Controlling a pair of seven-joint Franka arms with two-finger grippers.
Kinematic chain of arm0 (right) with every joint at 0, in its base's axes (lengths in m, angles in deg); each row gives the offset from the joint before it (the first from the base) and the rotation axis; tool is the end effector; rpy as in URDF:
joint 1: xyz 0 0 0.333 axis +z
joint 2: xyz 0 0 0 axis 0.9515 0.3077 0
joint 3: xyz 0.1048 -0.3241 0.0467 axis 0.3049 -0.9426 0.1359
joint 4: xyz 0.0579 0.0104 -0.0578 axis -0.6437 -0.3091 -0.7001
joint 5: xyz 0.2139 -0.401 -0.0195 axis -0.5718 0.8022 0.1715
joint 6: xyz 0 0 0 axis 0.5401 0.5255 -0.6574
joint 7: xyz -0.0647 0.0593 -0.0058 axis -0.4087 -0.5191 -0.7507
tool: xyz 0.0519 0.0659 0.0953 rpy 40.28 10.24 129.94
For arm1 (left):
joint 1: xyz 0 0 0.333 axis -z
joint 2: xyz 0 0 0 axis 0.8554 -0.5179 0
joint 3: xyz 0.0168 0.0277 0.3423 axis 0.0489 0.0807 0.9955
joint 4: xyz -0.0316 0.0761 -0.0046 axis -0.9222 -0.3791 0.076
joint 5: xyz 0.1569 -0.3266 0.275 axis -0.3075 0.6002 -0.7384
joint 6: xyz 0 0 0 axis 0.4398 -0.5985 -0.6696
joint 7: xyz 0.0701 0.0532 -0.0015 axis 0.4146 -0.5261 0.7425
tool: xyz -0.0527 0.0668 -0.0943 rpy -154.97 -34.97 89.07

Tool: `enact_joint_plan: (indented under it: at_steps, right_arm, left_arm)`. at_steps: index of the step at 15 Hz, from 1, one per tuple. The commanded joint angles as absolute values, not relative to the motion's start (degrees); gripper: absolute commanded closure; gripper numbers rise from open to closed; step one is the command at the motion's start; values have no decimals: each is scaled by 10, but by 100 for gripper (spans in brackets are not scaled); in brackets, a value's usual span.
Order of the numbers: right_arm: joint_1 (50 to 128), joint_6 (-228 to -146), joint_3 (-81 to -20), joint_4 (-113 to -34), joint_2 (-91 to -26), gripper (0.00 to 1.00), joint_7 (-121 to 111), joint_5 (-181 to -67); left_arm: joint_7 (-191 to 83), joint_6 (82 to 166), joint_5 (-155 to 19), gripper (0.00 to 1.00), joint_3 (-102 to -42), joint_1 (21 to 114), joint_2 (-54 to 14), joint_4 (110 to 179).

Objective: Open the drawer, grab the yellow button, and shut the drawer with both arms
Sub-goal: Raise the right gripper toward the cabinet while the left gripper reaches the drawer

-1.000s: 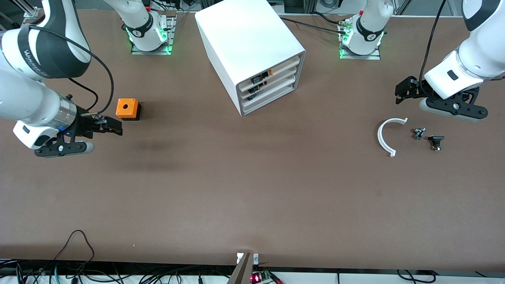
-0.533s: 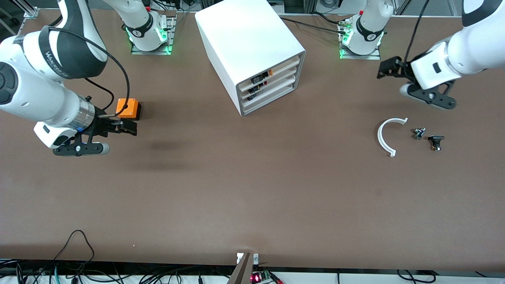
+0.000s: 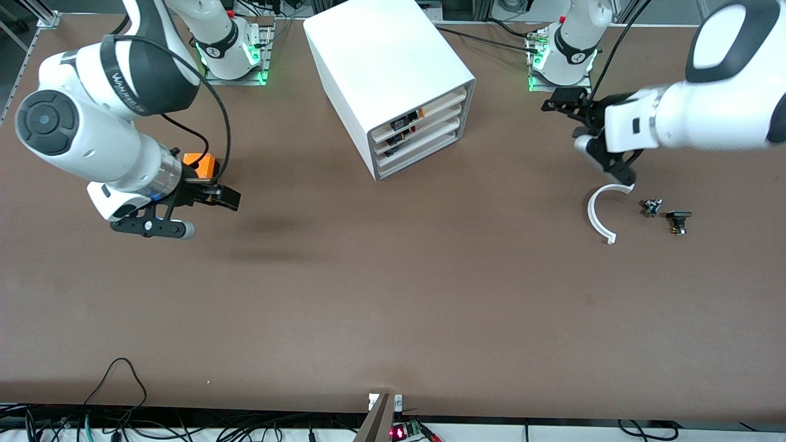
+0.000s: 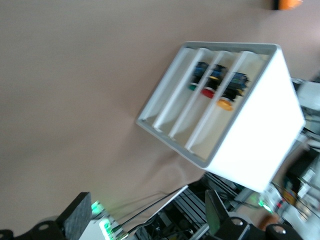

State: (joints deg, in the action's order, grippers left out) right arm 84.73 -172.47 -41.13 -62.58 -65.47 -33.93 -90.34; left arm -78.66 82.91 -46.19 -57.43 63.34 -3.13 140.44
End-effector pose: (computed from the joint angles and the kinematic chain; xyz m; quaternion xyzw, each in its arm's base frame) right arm 0.6821 0.2033 0.4776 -0.9962 0.0727 0.0415 0.0240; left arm 0.5926 -0.1589 0.5031 0.9086 -0.2188 -0.2095 0.2875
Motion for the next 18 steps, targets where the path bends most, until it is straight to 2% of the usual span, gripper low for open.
enact_joint_plan:
  at_steps: [1, 8, 12, 15, 18]
  right_arm:
    - [866, -1735, -412, -630, -658, 0, -397, -909]
    - [904, -1753, -412, -626, -657, 0, -524, -910]
    - [916, -1757, -412, -606, -644, 0, -603, -910]
    - [929, -1756, -412, -574, -621, 0, -650, -910]
    - [936, -1756, -412, -560, -610, 0, -671, -910]
  left_arm:
    - [-849, 822, -402, 0, -573, 628, -66, 1415]
    - [-923, 829, -256, 0, -573, 631, -144, 1482]
    - [-1026, 879, -207, 1, -586, 636, -140, 1571]
    - [-1080, 949, -171, 13, -617, 633, -107, 1658]
    - [-1135, 994, -120, 15, -634, 636, -89, 1718]
